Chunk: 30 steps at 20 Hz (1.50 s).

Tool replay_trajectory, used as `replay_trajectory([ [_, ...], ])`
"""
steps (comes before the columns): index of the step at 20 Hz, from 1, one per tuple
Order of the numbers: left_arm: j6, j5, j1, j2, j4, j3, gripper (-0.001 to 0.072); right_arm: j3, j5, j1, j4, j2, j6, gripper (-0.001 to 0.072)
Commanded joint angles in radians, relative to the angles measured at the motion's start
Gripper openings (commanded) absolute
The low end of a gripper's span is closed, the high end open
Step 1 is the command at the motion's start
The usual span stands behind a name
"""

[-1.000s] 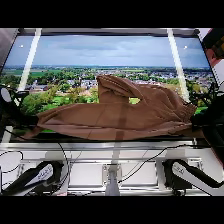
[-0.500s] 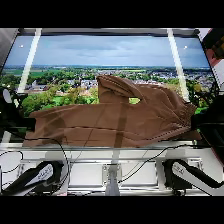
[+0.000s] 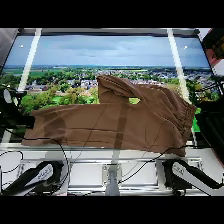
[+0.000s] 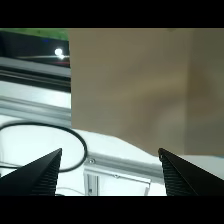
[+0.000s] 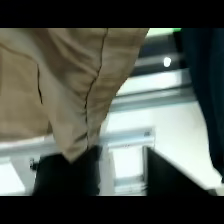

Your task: Fold the clothes and pants, and hang the long-sleeved shirts on hangers.

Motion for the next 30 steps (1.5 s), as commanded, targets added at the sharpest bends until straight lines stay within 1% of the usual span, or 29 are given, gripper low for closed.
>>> replay_trajectory([
  [1, 0.000, 0.052, 0.000, -0.001, 0.002, 0.000, 0.0702, 0.031, -0.329, -0.006, -0.008, -0.006, 0.006, 0.0034],
  [2, 0.000, 0.059, 0.000, -0.001, -0.002, 0.000, 0.0702, 0.032, -0.423, -0.020, 0.003, -0.019, 0.007, 0.0033],
  [3, 0.000, 0.067, 0.000, -0.001, -0.002, 0.000, 0.0702, 0.032, -0.479, -0.045, 0.034, -0.040, 0.007, 0.0031],
  [4, -0.001, 0.074, 0.000, -0.001, -0.002, 0.000, 0.0702, 0.032, -0.486, -0.088, 0.101, -0.072, -0.006, 0.0031],
  [5, -0.001, 0.080, 0.000, -0.001, -0.002, 0.000, 0.0702, 0.032, -0.466, -0.140, 0.211, -0.112, -0.058, 0.0031],
  [7, -0.001, 0.094, 0.000, -0.001, -0.002, 0.000, 0.0702, 0.032, -0.368, -0.285, 0.544, -0.216, -0.196, 0.0033],
  [8, 0.000, 0.100, 0.000, -0.001, -0.003, 0.000, 0.0702, 0.032, -0.335, -0.346, 0.662, -0.261, -0.211, 0.0065],
  [9, 0.000, 0.106, 0.000, -0.001, -0.006, 0.000, 0.0702, 0.032, -0.327, -0.395, 0.713, -0.298, -0.206, 0.0256],
  [10, 0.000, 0.112, 0.000, -0.001, -0.006, 0.000, 0.0702, 0.032, -0.309, -0.433, 0.715, -0.329, -0.185, 0.0412],
  [12, -0.001, 0.119, 0.000, -0.001, -0.014, 0.000, 0.0702, 0.032, -0.271, -0.458, 0.672, -0.372, -0.181, 0.0415],
  [14, -0.001, 0.142, 0.000, -0.001, -0.042, 0.000, 0.0702, 0.032, -0.302, -0.446, 0.580, -0.397, -0.187, 0.0503],
  [15, -0.001, 0.152, 0.000, -0.001, -0.065, 0.000, 0.0702, 0.032, -0.338, -0.434, 0.546, -0.406, -0.186, 0.0525],
  [18, -0.001, 0.193, 0.000, -0.001, -0.137, 0.000, 0.0702, 0.037, -0.418, -0.404, 0.533, -0.443, -0.185, 0.0525],
  [19, 0.000, 0.208, 0.000, -0.001, -0.145, 0.000, 0.0702, 0.045, -0.421, -0.394, 0.521, -0.465, -0.186, 0.0524],
  [23, -0.001, 0.219, 0.000, -0.001, -0.145, 0.000, 0.0702, 0.076, -0.418, -0.345, 0.383, -0.536, -0.185, 0.0521],
  [24, -0.001, 0.219, 0.000, -0.001, -0.145, 0.000, 0.0702, 0.079, -0.426, -0.334, 0.372, -0.547, -0.185, 0.0505],
  [26, -0.001, 0.218, 0.000, -0.001, -0.151, 0.000, 0.0702, 0.079, -0.445, -0.317, 0.373, -0.570, -0.184, 0.0501],
  [28, -0.001, 0.219, 0.000, -0.001, -0.171, 0.000, 0.0702, 0.079, -0.435, -0.313, 0.374, -0.592, -0.180, 0.0484],
  [30, -0.001, 0.219, 0.000, -0.001, -0.175, 0.000, 0.0702, 0.079, -0.422, -0.313, 0.405, -0.607, -0.181, 0.0483],
])
